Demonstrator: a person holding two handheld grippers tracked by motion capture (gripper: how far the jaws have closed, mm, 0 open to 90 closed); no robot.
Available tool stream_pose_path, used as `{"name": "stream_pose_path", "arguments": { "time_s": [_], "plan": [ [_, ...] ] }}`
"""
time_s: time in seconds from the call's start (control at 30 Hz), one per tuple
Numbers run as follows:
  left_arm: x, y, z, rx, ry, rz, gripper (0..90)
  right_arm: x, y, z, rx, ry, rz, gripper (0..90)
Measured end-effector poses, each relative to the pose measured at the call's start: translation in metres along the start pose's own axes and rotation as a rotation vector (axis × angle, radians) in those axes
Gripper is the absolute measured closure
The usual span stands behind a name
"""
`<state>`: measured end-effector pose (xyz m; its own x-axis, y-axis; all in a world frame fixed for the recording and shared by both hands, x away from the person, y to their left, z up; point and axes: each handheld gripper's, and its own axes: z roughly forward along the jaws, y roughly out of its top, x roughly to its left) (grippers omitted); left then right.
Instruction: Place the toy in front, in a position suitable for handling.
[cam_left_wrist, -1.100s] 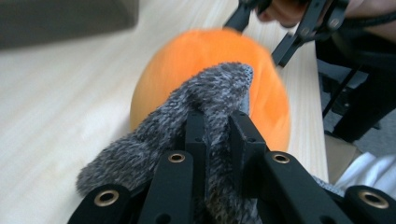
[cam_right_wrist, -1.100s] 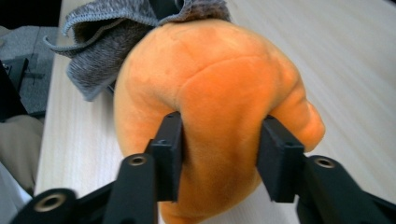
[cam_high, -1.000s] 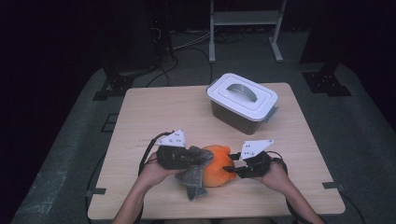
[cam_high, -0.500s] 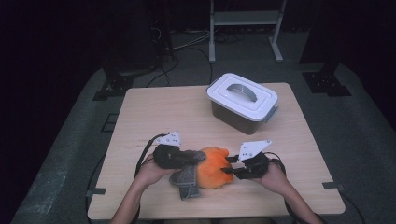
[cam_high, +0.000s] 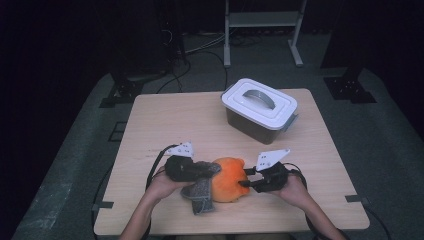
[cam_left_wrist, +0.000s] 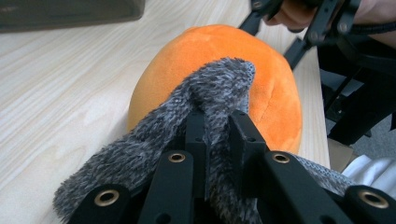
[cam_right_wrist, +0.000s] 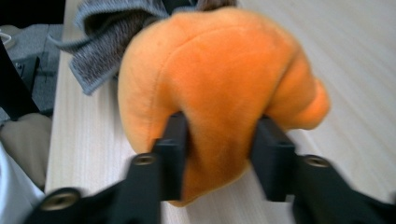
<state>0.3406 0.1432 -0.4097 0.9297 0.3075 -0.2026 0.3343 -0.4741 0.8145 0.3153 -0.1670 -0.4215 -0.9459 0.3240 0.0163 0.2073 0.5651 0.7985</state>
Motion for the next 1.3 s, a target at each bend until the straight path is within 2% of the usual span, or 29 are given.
{"name": "stream_pose_path", "arguments": {
  "time_s": [0.1, 0.17, 0.3, 0.37, 0.43, 0.5, 0.53, 0.6, 0.67, 0.73, 0.77, 0.83, 0.9, 0.97, 1.03, 1.07, 1.13, 1.23, 1.3],
  "plan": [
    [-0.004, 0.008, -0.01, -0.04, 0.004, 0.016, 79.6, -0.001, 0.001, -0.005, -0.011, -0.006, 0.005, 68.1],
    [-0.011, 0.017, -0.02, -0.09, -0.005, 0.04, 79.6, -0.003, 0.002, -0.01, -0.03, -0.014, 0.012, 68.4],
    [-0.028, 0.031, -0.022, -0.118, -0.037, 0.096, 79.6, -0.005, 0.004, -0.014, -0.036, -0.051, 0.012, 68.4],
    [-0.034, 0.035, -0.017, -0.102, -0.046, 0.117, 79.5, -0.004, 0.005, -0.013, -0.037, -0.045, 0.016, 68.5],
    [-0.035, 0.033, -0.005, -0.057, -0.042, 0.126, 79.5, 0.0, 0.008, -0.012, -0.04, -0.038, -0.002, 69.2],
    [-0.032, 0.026, 0.006, -0.001, -0.017, 0.132, 79.5, 0.005, 0.011, -0.011, -0.048, -0.031, -0.025, 70.6],
    [-0.028, 0.022, 0.009, 0.011, -0.016, 0.122, 79.6, 0.008, 0.013, -0.01, -0.03, -0.031, -0.051, 71.3],
    [-0.017, 0.014, 0.009, -0.012, -0.03, 0.067, 79.6, 0.009, 0.013, -0.008, -0.026, -0.037, -0.054, 71.7],
    [-0.01, 0.009, 0.004, 0.0, 0.008, 0.056, 79.6, 0.007, 0.012, -0.008, -0.039, -0.027, -0.039, 71.9],
    [-0.004, 0.003, 0.0, 0.003, 0.012, 0.03, 79.6, 0.006, 0.012, -0.009, -0.048, -0.021, -0.03, 71.7],
    [-0.003, 0.001, 0.001, 0.004, 0.009, 0.021, 79.6, 0.006, 0.012, -0.008, -0.056, -0.011, -0.022, 69.6],
    [-0.001, -0.002, 0.001, 0.01, 0.008, 0.019, 79.5, 0.005, 0.012, -0.008, -0.076, 0.022, -0.005, 58.8],
    [-0.001, -0.001, 0.002, 0.01, 0.01, 0.017, 79.5, 0.002, 0.011, -0.011, -0.111, 0.018, 0.005, 51.6],
    [-0.001, -0.001, 0.003, 0.009, 0.008, 0.016, 79.5, -0.001, 0.01, -0.011, -0.107, 0.01, 0.013, 46.7],
    [-0.004, 0.003, 0.002, 0.017, 0.019, 0.033, 79.4, 0.002, 0.009, -0.006, -0.095, -0.002, 0.01, 48.6],
    [-0.008, 0.006, 0.001, 0.014, 0.043, 0.053, 79.5, 0.006, 0.011, -0.002, -0.09, -0.031, -0.005, 52.2],
    [-0.016, 0.015, -0.003, 0.012, 0.082, 0.106, 79.5, 0.007, 0.013, -0.001, -0.094, -0.033, -0.008, 53.8],
    [-0.03, 0.029, -0.009, -0.025, 0.074, 0.152, 79.5, 0.008, 0.016, -0.001, -0.116, -0.026, -0.011, 56.3],
    [-0.038, 0.034, -0.006, 0.002, 0.082, 0.188, 79.4, 0.011, 0.017, 0.001, -0.119, -0.033, -0.027, 56.6]
  ]
}}
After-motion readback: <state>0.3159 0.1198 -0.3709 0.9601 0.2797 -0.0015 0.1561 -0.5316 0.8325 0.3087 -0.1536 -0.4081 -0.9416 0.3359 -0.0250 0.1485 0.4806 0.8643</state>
